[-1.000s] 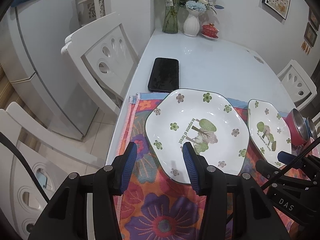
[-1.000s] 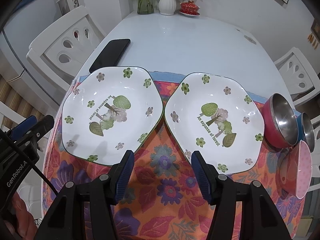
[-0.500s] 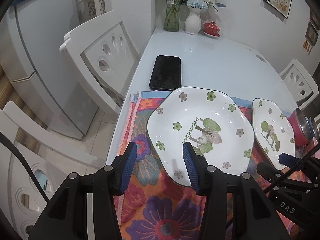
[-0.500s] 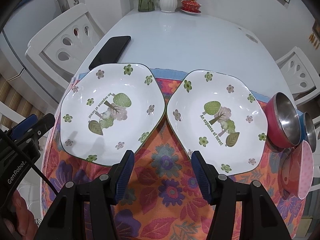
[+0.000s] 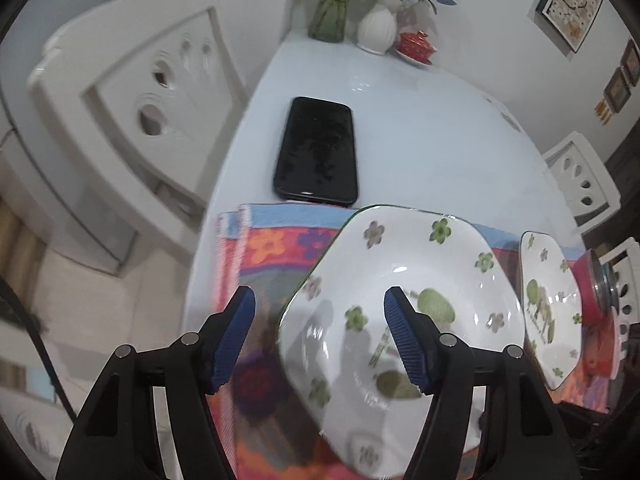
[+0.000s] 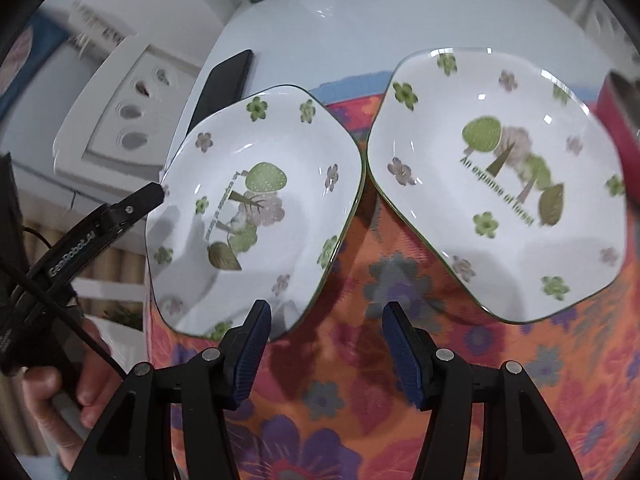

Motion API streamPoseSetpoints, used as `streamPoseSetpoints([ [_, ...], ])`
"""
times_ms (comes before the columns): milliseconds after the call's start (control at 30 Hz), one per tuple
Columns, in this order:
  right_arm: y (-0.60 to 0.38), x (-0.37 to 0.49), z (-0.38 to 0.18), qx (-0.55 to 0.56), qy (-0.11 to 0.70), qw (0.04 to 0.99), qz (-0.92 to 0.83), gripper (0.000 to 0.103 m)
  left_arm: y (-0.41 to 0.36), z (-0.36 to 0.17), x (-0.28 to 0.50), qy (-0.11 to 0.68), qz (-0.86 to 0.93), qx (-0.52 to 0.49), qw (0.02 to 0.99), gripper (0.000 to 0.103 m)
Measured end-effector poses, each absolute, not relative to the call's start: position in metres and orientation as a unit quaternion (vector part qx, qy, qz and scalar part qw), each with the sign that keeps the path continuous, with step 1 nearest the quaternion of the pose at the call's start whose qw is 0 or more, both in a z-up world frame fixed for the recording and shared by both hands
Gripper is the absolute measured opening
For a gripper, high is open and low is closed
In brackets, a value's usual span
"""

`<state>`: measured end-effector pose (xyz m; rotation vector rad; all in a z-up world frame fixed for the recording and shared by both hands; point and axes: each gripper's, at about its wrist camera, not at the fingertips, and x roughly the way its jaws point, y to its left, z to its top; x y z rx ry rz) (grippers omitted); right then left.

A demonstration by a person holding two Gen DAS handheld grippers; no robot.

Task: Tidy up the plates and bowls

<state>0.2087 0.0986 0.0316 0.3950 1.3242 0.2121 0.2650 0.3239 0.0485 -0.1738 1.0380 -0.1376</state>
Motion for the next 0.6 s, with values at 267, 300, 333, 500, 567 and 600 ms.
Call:
streamPoseSetpoints([
  [267,0.114,0.22,0.021,0.222,0.599,0.761,0.115,0.04,0.313,0.03,0.287,0.506,-0.108,-0.064,0.854,0.044],
  [300,0.116,0.224,0.02,0.221,0.596,0.763,0.117,0.035,0.313,0.029,0.289,0.505,-0.113,-0.063,0.853,0.044],
  [333,0.119,0.226,0.02,0.216,0.594,0.766,0.118,0.034,0.313,0.028,0.29,0.504,-0.121,-0.063,0.853,0.044],
  [500,0.128,0.23,0.019,0.174,0.581,0.785,0.128,0.034,0.313,0.029,0.289,0.493,-0.149,-0.051,0.856,0.044],
  [567,0.138,0.227,0.021,0.121,0.572,0.799,0.14,0.034,0.312,0.033,0.282,0.485,-0.153,-0.039,0.86,0.044],
  [600,0.138,0.223,0.022,0.107,0.567,0.804,0.147,0.035,0.312,0.035,0.281,0.481,-0.154,-0.039,0.862,0.044],
])
